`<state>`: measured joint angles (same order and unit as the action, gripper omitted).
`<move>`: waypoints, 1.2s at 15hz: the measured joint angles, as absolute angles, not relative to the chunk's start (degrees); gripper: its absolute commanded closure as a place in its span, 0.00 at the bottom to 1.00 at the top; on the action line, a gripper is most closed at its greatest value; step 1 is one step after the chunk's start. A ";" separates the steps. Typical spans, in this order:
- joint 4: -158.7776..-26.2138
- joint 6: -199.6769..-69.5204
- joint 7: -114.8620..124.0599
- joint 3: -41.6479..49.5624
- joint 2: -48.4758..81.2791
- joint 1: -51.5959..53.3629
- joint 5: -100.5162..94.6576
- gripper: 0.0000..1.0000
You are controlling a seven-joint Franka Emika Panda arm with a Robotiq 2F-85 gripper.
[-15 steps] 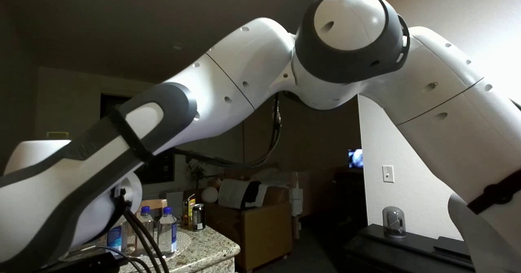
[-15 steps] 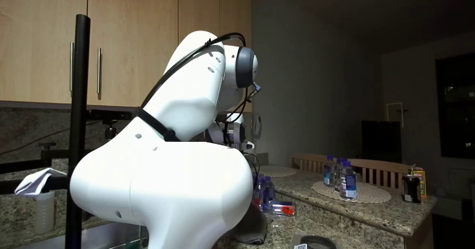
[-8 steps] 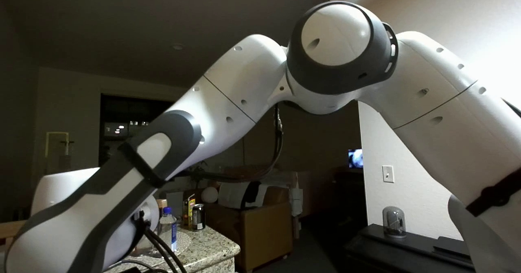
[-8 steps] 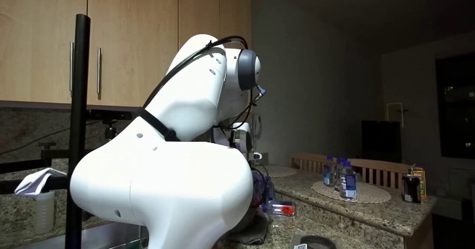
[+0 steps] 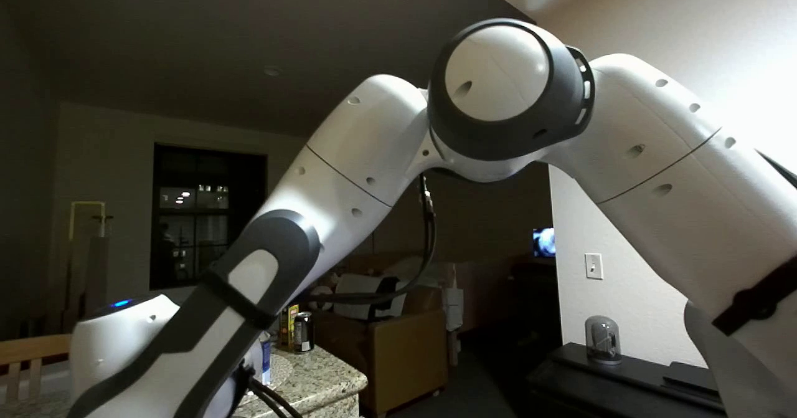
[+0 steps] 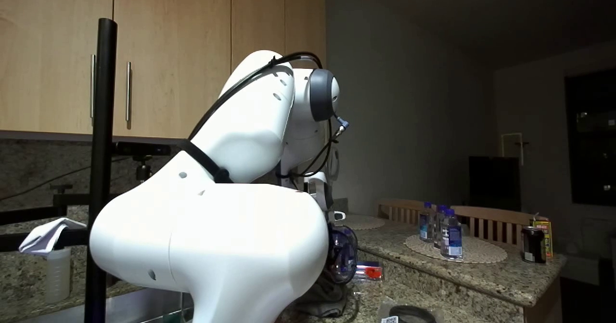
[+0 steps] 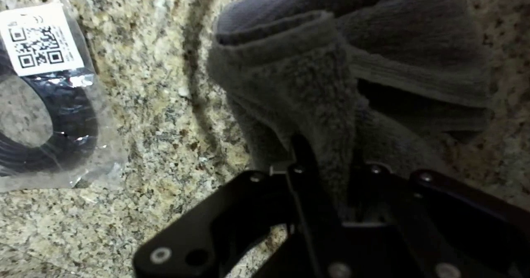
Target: Move the towel to the left
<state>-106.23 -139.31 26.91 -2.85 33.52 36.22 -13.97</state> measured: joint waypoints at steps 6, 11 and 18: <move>-106.25 -139.31 27.58 -2.47 34.11 36.46 -14.30 0.09; -106.24 -139.30 28.60 -3.57 34.09 35.95 -11.98 0.00; -106.18 -139.27 28.58 -7.20 32.05 32.69 -4.05 0.00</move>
